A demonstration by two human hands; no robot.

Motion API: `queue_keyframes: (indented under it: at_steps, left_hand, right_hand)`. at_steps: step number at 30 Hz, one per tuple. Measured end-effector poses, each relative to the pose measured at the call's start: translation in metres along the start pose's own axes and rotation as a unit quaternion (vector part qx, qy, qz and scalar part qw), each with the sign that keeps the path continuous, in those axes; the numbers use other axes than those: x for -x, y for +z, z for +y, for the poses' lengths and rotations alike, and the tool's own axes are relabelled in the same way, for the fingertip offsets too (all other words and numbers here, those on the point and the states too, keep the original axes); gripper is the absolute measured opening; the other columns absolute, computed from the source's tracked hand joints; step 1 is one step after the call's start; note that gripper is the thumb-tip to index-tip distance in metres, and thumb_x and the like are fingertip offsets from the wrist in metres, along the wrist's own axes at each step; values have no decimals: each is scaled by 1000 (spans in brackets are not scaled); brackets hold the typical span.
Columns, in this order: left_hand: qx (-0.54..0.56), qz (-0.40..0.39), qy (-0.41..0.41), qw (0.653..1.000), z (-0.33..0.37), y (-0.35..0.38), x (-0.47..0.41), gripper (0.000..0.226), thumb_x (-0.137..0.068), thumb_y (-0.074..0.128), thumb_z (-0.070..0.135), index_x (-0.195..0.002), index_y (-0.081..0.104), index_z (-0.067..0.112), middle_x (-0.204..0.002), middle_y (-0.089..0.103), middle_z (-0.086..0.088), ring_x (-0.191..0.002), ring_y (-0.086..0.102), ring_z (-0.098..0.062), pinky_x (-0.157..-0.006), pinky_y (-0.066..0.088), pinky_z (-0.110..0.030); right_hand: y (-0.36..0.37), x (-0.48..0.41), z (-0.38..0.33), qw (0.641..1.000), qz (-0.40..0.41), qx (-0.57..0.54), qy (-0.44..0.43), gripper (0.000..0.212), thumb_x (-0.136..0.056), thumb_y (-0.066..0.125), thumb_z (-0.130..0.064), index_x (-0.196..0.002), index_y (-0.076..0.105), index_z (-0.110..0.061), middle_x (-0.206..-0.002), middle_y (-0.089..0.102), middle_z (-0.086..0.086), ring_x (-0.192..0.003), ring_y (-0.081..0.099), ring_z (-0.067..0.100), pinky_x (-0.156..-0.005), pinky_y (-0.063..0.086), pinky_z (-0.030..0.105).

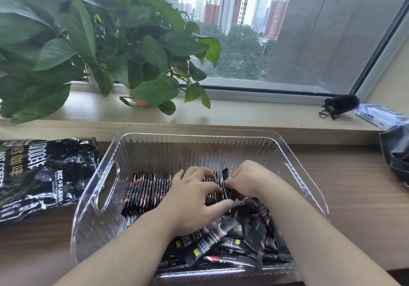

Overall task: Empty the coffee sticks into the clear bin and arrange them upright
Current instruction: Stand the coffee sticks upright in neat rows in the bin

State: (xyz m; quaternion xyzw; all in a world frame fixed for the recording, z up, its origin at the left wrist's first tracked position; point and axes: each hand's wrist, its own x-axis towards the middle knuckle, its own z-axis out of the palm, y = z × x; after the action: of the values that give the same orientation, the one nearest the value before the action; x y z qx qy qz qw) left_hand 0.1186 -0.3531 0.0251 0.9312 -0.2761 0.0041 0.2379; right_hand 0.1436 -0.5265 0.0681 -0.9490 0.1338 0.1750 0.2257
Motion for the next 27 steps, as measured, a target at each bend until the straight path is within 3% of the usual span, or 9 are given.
queue_keyframes:
  at_steps: [3, 7, 13, 17, 22, 27]
  left_hand:
    - [-33, -9, 6, 999, 2, 1, 1, 79, -68, 41, 92, -120, 63, 37, -137, 40, 17, -134, 24, -4, -119, 14, -49]
    - [-44, -8, 6, 999, 4, 3, -1, 79, -66, 45, 92, -119, 62, 36, -133, 41, 18, -131, 27, -5, -118, 15, -50]
    - [-136, -7, 27, 990, 12, 0, -10, 66, -78, 45, 82, -115, 63, 30, -127, 47, 12, -123, 38, -11, -114, 22, -46]
    - [-179, -28, 34, 983, 14, -5, -19, 63, -82, 49, 76, -115, 62, 25, -121, 51, 7, -116, 44, -15, -104, 32, -42]
    - [-178, -14, 29, 984, 9, -4, -26, 73, -75, 48, 81, -121, 57, 25, -121, 51, 8, -113, 45, -15, -97, 39, -38]
    - [-113, -14, 33, 993, 3, 2, -25, 80, -73, 50, 79, -141, 45, 37, -141, 42, 10, -131, 36, -12, -107, 36, -40]
  right_hand:
    - [-5, 2, -8, 996, -2, 91, -12, 30, -95, 65, -34, -95, 73, -5, -83, 67, 6, -69, 55, 23, -55, 42, 27]
    - [-13, 5, -15, 986, -24, 164, -26, 29, -95, 66, -37, -101, 79, -12, -103, 77, 2, -81, 65, 19, -79, 55, 30]
    - [0, 19, 2, 997, 53, 18, -59, 18, -91, 72, -32, -99, 80, -18, -87, 73, -1, -75, 64, 12, -60, 47, 23]
    - [15, 31, 18, 991, 80, -75, -71, 16, -91, 71, -28, -104, 79, -22, -96, 76, -4, -91, 69, 12, -84, 56, 31]
    - [18, 41, 29, 983, 95, -123, -99, 34, -91, 71, -19, -125, 69, -24, -110, 74, -11, -102, 65, 5, -84, 46, 17]
    - [25, 43, 31, 981, 118, -19, -151, 45, -95, 66, -27, -139, 57, -30, -131, 63, -7, -122, 56, 14, -99, 45, 26]
